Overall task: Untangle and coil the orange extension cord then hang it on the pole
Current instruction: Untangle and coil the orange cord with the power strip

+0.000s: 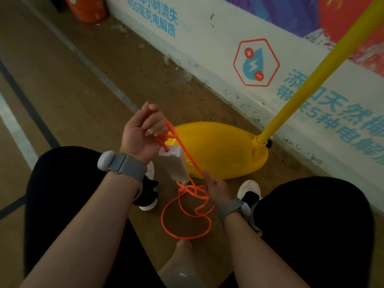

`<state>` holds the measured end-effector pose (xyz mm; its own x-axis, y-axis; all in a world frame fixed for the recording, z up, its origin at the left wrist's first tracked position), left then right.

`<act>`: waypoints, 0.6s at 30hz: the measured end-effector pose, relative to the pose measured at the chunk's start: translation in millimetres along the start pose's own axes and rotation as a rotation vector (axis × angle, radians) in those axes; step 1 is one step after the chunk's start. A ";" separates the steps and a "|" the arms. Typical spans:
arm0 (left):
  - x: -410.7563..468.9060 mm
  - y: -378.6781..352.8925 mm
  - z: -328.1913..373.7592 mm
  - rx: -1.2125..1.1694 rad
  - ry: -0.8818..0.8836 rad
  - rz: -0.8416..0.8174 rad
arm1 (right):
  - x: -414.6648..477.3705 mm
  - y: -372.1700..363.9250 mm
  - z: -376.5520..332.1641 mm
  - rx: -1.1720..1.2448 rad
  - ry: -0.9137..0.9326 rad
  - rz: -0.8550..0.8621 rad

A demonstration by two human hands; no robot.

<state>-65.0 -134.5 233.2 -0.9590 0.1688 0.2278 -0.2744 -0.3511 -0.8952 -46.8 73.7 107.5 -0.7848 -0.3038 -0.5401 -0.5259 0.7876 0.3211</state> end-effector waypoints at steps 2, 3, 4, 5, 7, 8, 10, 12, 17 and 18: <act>1.3 10.8 -4.0 0.353 -0.070 0.240 | -1.0 -4.0 -8.6 -0.191 0.057 -0.009; 2.0 16.0 -10.3 0.520 -0.094 0.338 | -1.2 -9.1 -16.2 -0.332 0.088 -0.049; 0.7 20.9 -16.9 0.657 -0.104 0.402 | -3.5 -16.6 -24.0 -0.467 0.133 -0.090; 0.0 25.3 -23.4 0.759 -0.099 0.438 | -7.6 -22.1 -32.4 -0.577 0.187 -0.127; -1.7 34.6 -33.9 0.883 -0.038 0.432 | -21.4 -29.5 -51.7 -0.700 0.303 -0.176; -1.1 37.0 -38.8 0.933 0.005 0.411 | -26.7 -31.4 -61.0 -0.739 0.353 -0.204; -4.5 41.2 -48.6 0.992 0.117 0.412 | -32.4 -32.2 -75.6 -0.773 0.391 -0.295; -10.4 44.2 -61.2 0.984 0.276 0.408 | -35.9 -29.4 -85.6 -0.739 0.390 -0.382; -32.0 47.2 -74.3 1.005 0.669 0.392 | -40.3 -7.6 -94.6 -0.301 0.384 -0.421; -34.0 44.4 -74.8 0.958 0.693 0.405 | -37.3 0.0 -92.7 -0.204 0.384 -0.380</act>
<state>-39.2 -87.0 157.0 -0.8269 0.2393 -0.5088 -0.1891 -0.9706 -0.1492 -47.9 35.4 199.7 -0.5712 -0.7479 -0.3383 -0.8168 0.4773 0.3240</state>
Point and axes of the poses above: each hand's wrist, its own x-axis towards the middle knuckle, its own y-axis out of the back of the hand, z = x × y, the point moved 3 cm from there along x, towards the middle knuckle, and after that the axes turned 13 degrees about -z, right-handed, at the moved point
